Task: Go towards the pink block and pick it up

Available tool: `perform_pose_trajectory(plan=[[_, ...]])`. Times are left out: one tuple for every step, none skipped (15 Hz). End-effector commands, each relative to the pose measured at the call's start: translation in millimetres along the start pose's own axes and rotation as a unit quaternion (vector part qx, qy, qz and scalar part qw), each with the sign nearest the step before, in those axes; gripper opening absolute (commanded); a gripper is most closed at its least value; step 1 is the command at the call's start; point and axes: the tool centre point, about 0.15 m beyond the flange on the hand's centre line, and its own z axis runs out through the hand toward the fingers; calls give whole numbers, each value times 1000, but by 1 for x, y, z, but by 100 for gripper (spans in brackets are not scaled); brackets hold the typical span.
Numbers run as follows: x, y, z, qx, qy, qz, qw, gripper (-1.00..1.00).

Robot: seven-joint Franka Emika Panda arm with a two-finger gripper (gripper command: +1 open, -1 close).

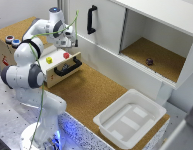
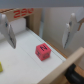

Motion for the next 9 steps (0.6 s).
perform_pose_trajectory(plan=[[41, 2, 43, 0, -40, -145, 989, 100], [45, 2, 52, 2, -43, -167, 985, 100], [49, 3, 58, 10, -45, -191, 981, 100], [54, 4, 66, 14, -43, -207, 977, 100], [56, 5, 71, 18, -43, -217, 975, 100], [58, 7, 82, 24, -46, -230, 972, 100], [60, 9, 91, 28, -48, -235, 970, 100], [62, 13, 102, 31, -52, -239, 969, 100], [65, 15, 108, 35, -54, -241, 968, 100]])
